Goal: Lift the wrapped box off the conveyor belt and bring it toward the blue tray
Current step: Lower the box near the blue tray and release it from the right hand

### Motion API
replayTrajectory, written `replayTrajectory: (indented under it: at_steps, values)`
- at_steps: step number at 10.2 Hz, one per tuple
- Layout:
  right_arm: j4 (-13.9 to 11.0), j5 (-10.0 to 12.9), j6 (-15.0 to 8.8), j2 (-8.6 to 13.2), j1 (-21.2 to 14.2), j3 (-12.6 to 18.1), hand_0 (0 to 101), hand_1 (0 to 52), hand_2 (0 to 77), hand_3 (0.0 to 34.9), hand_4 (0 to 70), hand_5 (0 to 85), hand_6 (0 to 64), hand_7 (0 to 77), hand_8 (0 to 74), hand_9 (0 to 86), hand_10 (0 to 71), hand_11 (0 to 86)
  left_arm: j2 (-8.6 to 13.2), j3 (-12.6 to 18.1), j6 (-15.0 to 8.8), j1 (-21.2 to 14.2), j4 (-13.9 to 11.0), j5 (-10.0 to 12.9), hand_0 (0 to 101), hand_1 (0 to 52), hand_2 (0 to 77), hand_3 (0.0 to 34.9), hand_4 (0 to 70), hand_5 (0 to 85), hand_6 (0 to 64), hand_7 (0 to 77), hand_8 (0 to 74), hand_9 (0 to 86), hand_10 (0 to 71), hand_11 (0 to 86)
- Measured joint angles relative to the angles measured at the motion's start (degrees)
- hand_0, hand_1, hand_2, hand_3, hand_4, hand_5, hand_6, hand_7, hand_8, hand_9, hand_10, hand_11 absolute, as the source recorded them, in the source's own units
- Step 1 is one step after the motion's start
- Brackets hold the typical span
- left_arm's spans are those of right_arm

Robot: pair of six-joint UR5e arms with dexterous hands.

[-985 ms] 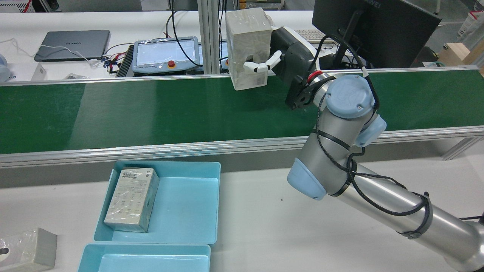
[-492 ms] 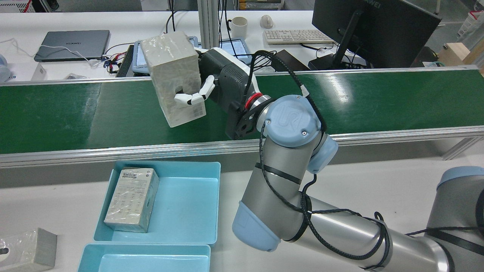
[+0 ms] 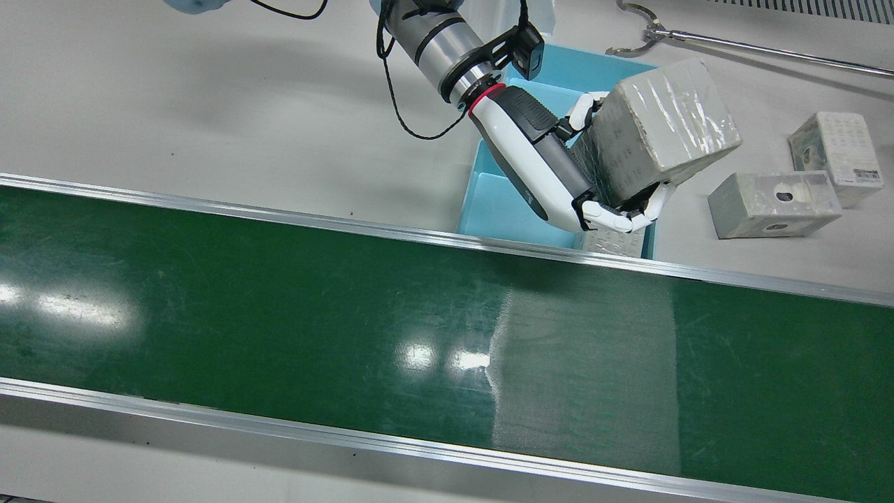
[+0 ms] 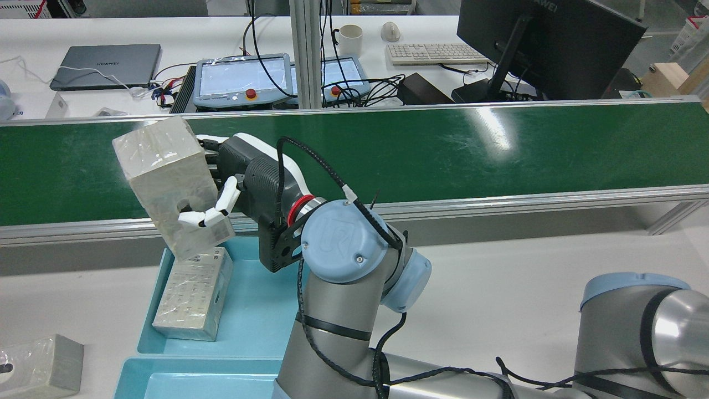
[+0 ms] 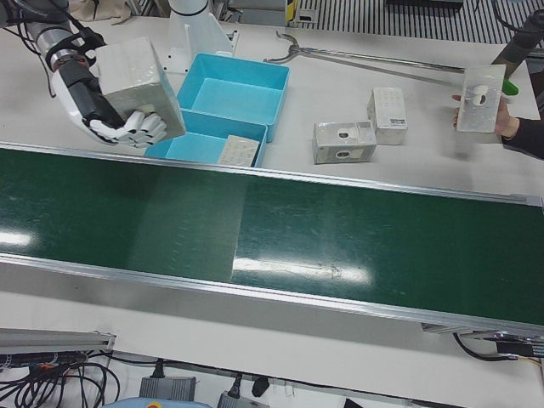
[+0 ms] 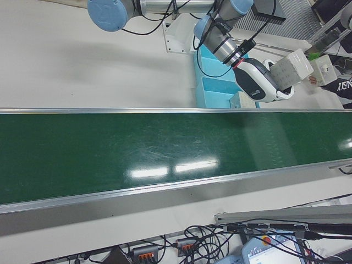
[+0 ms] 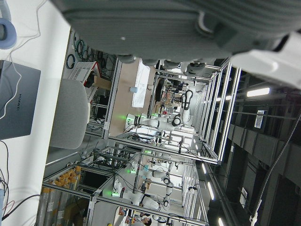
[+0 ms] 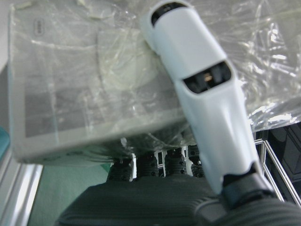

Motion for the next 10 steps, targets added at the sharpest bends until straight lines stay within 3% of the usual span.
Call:
replayTrajectory:
  at_steps: [2,5,7,8,9,10]
  values:
    - [-0.04,-0.42,0.25,1.71,-2.07,-2.07,53,2.2,48.5,0.1,24.0,50.7,40.4,28.4,50.7,28.4,32.7,37.1,0.0,0.0,0.0,0.0,0.0,0.0,0,0.0,1.1,0.0,0.0,1.1,0.5,0.5,0.5,0.5,0.5,0.5]
    - [0.26,-0.83,2.59,1.52,-4.81,-3.42,53,2.2,48.5,0.1,24.0,51.3,40.4,28.4,50.7,28.4,32.7,37.1,0.0,0.0,0.0,0.0,0.0,0.0,0,0.0,0.5,0.0,0.0,1.1,0.5,0.5,0.5,0.5,0.5,0.5]
    - [0.42,-2.26,3.99,1.36,-5.42,-3.51,53,2.2,48.5,0.1,24.0,51.8,40.4,28.4,50.7,28.4,32.7,37.1,0.0,0.0,0.0,0.0,0.0,0.0,0,0.0,1.1,0.0,0.0,1.1,0.5,0.5,0.5,0.5,0.0,0.5]
    - [0.46,-2.83,5.11,1.46,-5.51,-3.44,54,2.2,48.5,0.7,14.7,46.4,40.9,27.8,49.1,27.8,32.7,37.1,0.0,0.0,0.0,0.0,0.0,0.0,0,0.0,0.5,0.0,0.0,1.1,0.5,0.5,0.5,0.5,0.5,0.5]
    - [0.48,-3.35,6.17,1.58,-5.54,-3.27,53,2.2,48.5,0.0,13.1,34.4,36.5,26.7,42.0,24.0,28.4,36.0,0.0,0.0,0.0,0.0,0.0,0.0,0,0.0,1.1,0.0,0.0,1.1,0.5,0.5,0.5,0.5,0.5,0.5]
    - [0.49,-4.24,6.98,1.72,-5.56,-3.1,55,2.2,48.5,0.0,12.0,20.7,30.5,20.7,31.6,13.6,18.5,27.8,0.0,0.0,0.0,0.0,0.0,0.0,0,0.0,1.1,0.0,0.0,1.1,0.5,0.5,0.5,0.5,0.5,0.5]
